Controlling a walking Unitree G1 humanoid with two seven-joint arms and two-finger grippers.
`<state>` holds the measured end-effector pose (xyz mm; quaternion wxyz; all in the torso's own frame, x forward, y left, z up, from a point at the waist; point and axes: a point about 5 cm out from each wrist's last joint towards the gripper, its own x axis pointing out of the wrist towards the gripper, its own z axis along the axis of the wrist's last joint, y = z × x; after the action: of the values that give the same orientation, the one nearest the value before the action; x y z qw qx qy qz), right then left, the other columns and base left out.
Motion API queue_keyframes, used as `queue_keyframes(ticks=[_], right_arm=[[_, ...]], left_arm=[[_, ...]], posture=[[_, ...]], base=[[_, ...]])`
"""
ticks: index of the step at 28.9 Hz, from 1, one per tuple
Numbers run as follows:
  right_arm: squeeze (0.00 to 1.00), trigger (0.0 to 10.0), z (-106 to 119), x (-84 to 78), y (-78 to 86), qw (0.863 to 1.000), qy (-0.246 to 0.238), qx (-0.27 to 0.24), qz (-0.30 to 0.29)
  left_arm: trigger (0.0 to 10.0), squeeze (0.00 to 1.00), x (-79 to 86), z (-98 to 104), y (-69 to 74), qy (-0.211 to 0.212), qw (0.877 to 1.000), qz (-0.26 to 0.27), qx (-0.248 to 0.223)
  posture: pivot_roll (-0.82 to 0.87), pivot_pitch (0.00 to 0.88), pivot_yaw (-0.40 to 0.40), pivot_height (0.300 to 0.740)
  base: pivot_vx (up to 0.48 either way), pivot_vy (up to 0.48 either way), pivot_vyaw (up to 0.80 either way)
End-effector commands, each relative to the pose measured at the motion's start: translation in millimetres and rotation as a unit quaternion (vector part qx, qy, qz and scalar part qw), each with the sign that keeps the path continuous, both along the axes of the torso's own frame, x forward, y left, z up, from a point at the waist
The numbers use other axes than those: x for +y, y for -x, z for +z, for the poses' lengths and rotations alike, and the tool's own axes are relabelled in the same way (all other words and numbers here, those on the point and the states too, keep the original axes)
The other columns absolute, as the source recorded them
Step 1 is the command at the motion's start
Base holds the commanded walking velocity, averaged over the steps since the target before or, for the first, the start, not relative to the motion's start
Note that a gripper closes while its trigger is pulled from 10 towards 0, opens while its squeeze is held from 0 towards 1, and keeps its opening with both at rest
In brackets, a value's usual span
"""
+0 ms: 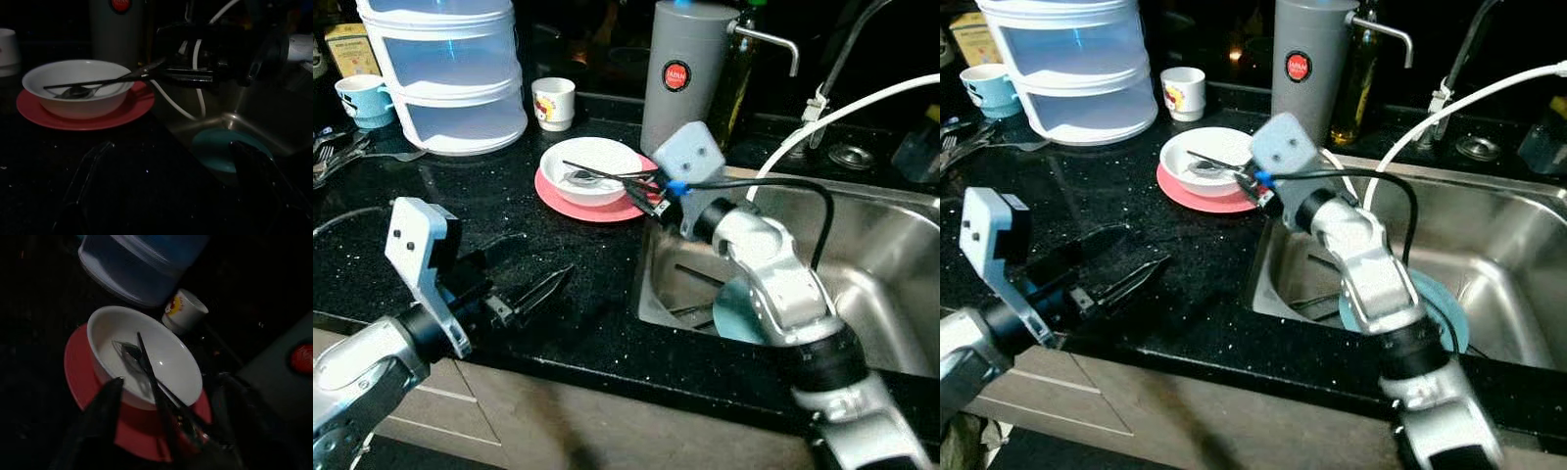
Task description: Kitchen organization
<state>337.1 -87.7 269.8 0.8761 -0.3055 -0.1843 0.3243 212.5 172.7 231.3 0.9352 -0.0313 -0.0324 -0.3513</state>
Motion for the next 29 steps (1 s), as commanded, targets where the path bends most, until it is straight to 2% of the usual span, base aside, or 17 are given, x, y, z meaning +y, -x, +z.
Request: queue_keyframes(ticks=[1,2,3,4,5,6,7,8,10,16,18,19,20,21,22,29], right_arm=[[1.00,10.0,-0.2,1.6,-3.7,0.999,0.049,-0.017,0.000],[1.00,10.0,-0.4,2.1,-5.5,0.996,0.083,-0.023,0.001],[1.00,10.0,-0.4,2.1,-5.5,0.996,0.083,-0.023,0.001],[1.00,10.0,-1.5,2.5,-6.7,0.993,0.115,-0.026,0.003],[0.35,10.0,-3.0,2.6,-7.8,0.990,0.139,-0.023,0.005],[0.35,10.0,-4.0,2.5,-8.2,0.988,0.151,-0.020,0.007],[0.00,10.0,-5.8,1.9,-9.3,0.984,0.179,-0.022,0.006],[0.00,10.0,-5.8,1.9,-9.3,0.984,0.179,-0.022,0.006],[0.00,10.0,-11.6,-1.2,-11.0,0.973,0.230,-0.013,0.005],[0.00,10.0,-17.3,-6.7,-13.6,0.961,0.277,-0.004,0.001],[0.00,10.0,-17.3,-12.8,-17.2,0.952,0.306,-0.010,-0.019],[0.00,10.0,-17.3,-12.8,-17.2,0.952,0.306,-0.010,-0.019],[0.00,4.2,-16.0,-15.6,-19.4,0.948,0.315,-0.016,-0.032],[0.00,3.3,-14.1,-18.1,-21.4,0.947,0.319,-0.020,-0.045],[0.00,0.0,-13.0,-20.0,-22.8,0.945,0.321,-0.021,-0.053],[0.00,0.0,-10.7,-23.3,-25.0,0.943,0.325,-0.023,-0.073]], left_arm=[[10.0,0.00,-2.3,-0.1,0.6,0.000,1.000,-0.002,-0.002],[10.0,0.00,-2.4,0.1,0.7,0.001,1.000,-0.002,-0.002],[10.0,0.00,-2.4,0.1,0.7,0.001,1.000,-0.002,-0.002],[10.0,0.00,-2.8,0.2,1.0,0.001,1.000,-0.002,-0.003],[10.0,0.00,-3.1,0.4,1.3,0.001,1.000,-0.001,-0.003],[10.0,0.00,-3.3,0.5,1.4,0.002,1.000,-0.001,-0.003],[10.0,0.00,-3.5,0.3,1.7,0.002,1.000,-0.001,-0.003],[10.0,0.00,-3.5,0.3,1.7,0.002,1.000,-0.001,-0.003],[10.0,0.00,-3.7,0.2,2.4,0.002,1.000,-0.001,-0.003],[10.0,0.00,-4.0,0.3,2.6,0.003,1.000,-0.001,-0.003],[10.0,0.00,-4.2,0.4,2.3,0.002,1.000,-0.002,-0.003],[10.0,0.00,-4.2,0.4,2.3,0.002,1.000,-0.002,-0.003],[10.0,0.00,-4.2,0.4,2.2,0.002,1.000,-0.002,-0.003],[10.0,0.00,-4.1,0.3,2.1,0.001,1.000,-0.003,-0.003],[10.0,0.00,-4.0,0.3,1.8,0.001,1.000,-0.003,-0.003],[10.0,0.00,-4.6,1.7,1.2,0.000,1.000,-0.004,-0.006]], posture=[[0.08,0.000,-0.053,0.740],[0.08,0.000,-0.055,0.740],[0.08,0.000,-0.055,0.740],[0.08,0.000,-0.057,0.740],[0.08,0.000,-0.059,0.740],[0.08,0.000,-0.059,0.740],[0.08,0.000,-0.061,0.740],[0.08,0.000,-0.061,0.740],[0.08,0.000,-0.063,0.740],[0.08,0.000,-0.062,0.740],[0.08,0.000,-0.060,0.740],[0.08,0.000,-0.060,0.740],[0.08,0.000,-0.060,0.740],[0.08,0.000,-0.060,0.740],[0.08,0.000,-0.062,0.740],[0.08,0.000,-0.060,0.740]], base=[[0.000,0.000,0.00],[0.000,0.000,0.00],[0.000,0.000,0.00],[0.000,0.000,0.00],[0.000,0.000,0.00],[0.000,0.000,0.00],[0.000,0.000,0.00],[0.000,0.000,0.00],[0.000,0.000,0.00],[0.000,0.000,0.00],[0.000,0.000,0.00],[0.000,0.000,0.00],[0.000,0.000,0.00],[0.000,0.000,0.00],[0.000,0.000,0.00],[0.000,0.000,0.00]])
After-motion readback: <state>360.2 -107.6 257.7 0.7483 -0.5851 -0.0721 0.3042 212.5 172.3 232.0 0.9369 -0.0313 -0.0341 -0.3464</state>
